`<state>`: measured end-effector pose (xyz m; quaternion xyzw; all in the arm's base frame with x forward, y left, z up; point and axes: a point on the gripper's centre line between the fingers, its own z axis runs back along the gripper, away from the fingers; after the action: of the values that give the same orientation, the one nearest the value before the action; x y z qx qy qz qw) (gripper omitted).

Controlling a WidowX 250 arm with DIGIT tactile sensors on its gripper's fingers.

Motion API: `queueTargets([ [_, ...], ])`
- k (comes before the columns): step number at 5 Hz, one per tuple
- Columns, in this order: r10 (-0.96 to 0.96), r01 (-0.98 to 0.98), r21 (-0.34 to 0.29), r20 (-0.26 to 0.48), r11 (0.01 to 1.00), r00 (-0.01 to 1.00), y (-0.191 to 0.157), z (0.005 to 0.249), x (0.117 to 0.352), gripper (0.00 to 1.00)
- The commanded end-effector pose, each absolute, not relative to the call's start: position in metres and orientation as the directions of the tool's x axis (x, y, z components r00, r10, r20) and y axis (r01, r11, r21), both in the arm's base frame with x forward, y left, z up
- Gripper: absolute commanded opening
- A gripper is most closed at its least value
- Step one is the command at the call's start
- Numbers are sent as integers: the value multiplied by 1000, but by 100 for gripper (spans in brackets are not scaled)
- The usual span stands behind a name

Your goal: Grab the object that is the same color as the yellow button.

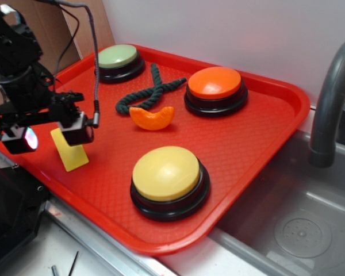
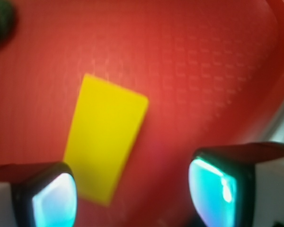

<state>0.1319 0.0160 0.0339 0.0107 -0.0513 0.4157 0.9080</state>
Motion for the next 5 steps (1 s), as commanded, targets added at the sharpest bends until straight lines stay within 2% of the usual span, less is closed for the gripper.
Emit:
queueTargets([
  [1,749,-750,-35,113,660,653,36,26,162,100],
  [2,756,-757,-34,98,653,647,39,18,159,100],
  [3,752,-754,-29,102,657,651,43,20,158,0],
  [4,640,-633,-101,60,767,766,54,32,164,0],
  [5,434,-416,-212,45,885,900,66,58,183,0],
])
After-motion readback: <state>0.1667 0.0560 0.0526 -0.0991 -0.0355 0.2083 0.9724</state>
